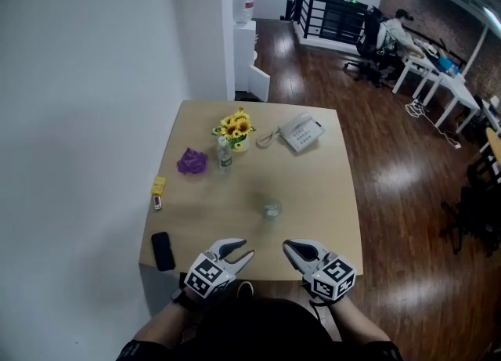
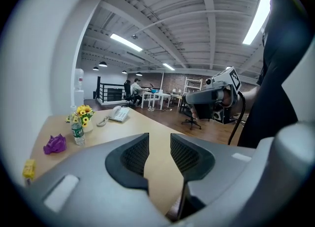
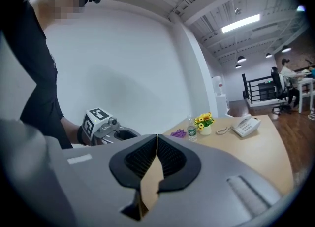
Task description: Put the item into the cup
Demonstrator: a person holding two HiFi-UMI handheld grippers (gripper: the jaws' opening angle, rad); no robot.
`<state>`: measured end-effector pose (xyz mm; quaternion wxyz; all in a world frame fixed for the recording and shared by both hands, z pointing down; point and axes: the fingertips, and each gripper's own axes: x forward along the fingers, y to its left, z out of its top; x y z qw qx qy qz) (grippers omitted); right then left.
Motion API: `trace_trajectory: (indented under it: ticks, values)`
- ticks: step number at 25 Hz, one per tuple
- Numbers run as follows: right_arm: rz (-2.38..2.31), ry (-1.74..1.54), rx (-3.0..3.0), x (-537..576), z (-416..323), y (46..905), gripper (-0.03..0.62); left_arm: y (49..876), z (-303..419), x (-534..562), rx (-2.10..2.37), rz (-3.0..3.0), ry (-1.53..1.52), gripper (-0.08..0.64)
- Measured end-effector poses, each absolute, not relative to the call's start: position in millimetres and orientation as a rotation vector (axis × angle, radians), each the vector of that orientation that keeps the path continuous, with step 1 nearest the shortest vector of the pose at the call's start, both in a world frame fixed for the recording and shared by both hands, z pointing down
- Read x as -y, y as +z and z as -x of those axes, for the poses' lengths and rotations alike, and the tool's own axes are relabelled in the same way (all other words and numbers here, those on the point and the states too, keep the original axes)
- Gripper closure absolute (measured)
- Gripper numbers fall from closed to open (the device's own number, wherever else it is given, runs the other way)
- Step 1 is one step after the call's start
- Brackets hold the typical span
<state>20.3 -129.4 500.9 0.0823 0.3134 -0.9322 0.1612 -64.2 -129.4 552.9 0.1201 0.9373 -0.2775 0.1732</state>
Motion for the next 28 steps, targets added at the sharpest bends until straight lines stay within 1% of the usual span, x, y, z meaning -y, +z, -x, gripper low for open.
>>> trace_trajectory:
  ticks: [5,13,21,28]
  values:
    - [-0.896,0.451,2.779,91,-40,500,0.584,542,37,96,0.835,-2.750,0.482,0.431]
    - [-0.837,0.437,2.762,18,-72,514,0.584,548,-6,19,0.825,-2.714,0.490,0.431]
    - [-0.810,0.429,2.797,-26,-86,512,0.584,545,-22,-29,0.845,-2.708,0.505,0.431]
    - [-0.822,0.408,2.829,-40,-87,504,0.584,538,-24,-40,0.839,-2.730,0.533,0.431]
